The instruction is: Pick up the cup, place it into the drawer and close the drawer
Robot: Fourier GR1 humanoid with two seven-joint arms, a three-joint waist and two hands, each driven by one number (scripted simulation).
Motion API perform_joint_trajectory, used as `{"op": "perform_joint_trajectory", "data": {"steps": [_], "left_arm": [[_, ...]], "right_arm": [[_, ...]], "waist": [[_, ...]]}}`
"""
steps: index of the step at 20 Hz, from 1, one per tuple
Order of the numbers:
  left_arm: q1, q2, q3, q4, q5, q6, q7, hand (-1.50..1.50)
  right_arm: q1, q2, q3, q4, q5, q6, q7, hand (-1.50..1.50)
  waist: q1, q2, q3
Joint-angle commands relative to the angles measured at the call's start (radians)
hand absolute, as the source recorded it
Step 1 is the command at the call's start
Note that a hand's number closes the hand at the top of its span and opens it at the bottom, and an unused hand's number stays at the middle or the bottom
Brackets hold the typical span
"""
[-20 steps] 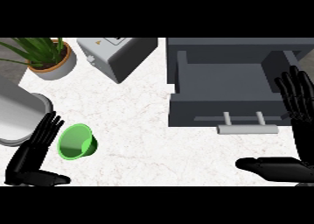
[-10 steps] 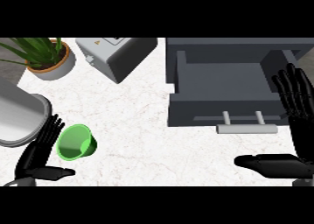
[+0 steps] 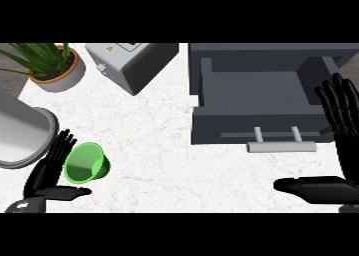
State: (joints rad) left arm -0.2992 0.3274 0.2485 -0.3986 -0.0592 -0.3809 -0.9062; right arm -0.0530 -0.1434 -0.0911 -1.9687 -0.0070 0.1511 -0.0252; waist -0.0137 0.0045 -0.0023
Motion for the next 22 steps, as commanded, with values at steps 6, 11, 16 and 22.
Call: {"op": "perform_joint_trajectory", "data": {"steps": [6, 11, 16, 22], "left_arm": [[-0.057, 0.012, -0.009, 0.134, -0.023, -0.092, -0.181, -1.50], [-0.102, -0.023, -0.013, 0.142, -0.022, -0.069, -0.176, -1.50], [-0.097, -0.064, -0.031, 0.135, -0.021, -0.107, -0.186, -1.50], [-0.096, -0.037, -0.031, 0.138, 0.002, -0.226, -0.186, -1.50]], "right_arm": [[-0.038, -0.003, 0.004, 0.045, 0.019, 0.003, -0.006, -1.50], [-0.025, 0.014, 0.017, -0.015, 0.018, -0.011, 0.027, -1.50], [-0.076, -0.015, -0.034, 0.077, -0.016, 0.010, 0.009, -1.50], [-0.047, 0.003, -0.002, 0.002, -0.006, -0.001, 0.053, -1.50]], "waist": [[-0.003, 0.004, -0.001], [-0.010, 0.003, -0.002], [-0.002, 0.004, -0.001], [-0.010, 0.004, -0.003]]}}
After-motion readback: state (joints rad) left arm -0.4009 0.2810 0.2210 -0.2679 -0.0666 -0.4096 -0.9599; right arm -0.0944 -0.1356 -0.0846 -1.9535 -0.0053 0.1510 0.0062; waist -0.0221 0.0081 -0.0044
